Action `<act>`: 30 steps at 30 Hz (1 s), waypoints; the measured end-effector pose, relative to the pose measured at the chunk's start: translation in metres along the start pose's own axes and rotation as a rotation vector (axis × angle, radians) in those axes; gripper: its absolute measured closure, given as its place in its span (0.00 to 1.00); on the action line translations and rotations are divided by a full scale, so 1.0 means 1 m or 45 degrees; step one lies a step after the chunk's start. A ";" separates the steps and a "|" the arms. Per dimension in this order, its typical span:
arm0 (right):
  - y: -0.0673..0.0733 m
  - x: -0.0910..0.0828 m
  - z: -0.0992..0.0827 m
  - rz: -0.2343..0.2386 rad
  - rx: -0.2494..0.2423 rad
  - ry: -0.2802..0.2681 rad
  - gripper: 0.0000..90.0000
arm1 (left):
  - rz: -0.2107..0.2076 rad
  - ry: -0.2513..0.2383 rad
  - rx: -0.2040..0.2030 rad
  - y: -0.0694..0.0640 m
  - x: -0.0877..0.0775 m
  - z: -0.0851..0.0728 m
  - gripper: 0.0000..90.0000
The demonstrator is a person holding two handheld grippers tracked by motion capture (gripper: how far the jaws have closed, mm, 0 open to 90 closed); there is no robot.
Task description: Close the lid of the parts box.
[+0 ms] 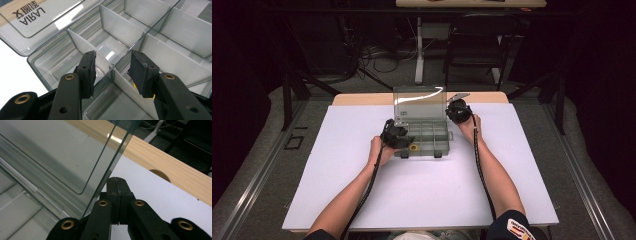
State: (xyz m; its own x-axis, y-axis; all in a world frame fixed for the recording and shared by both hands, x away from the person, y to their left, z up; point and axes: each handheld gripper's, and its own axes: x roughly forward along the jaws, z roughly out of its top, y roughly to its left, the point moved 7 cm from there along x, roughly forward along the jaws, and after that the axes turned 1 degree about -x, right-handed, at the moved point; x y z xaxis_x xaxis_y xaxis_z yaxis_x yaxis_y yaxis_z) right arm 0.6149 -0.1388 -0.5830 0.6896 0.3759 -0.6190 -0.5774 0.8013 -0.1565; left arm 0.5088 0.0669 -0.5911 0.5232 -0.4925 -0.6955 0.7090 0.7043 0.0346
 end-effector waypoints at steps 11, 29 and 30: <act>0.000 -0.003 0.003 -0.002 0.007 -0.024 1.00 | 0.002 -0.001 -0.001 0.000 0.000 0.000 0.63; -0.001 -0.009 0.008 -0.004 0.001 -0.063 1.00 | 0.002 -0.001 -0.001 0.000 0.000 0.000 0.63; -0.001 -0.009 0.008 -0.005 0.002 -0.066 1.00 | 0.002 -0.001 -0.001 0.000 0.000 0.000 0.63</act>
State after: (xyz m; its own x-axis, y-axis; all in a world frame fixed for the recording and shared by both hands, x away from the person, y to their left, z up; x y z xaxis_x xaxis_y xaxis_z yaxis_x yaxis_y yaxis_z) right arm 0.6132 -0.1394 -0.5711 0.7136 0.3961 -0.5779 -0.5738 0.8036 -0.1578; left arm 0.5087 0.0667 -0.5911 0.5248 -0.4916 -0.6949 0.7078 0.7056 0.0354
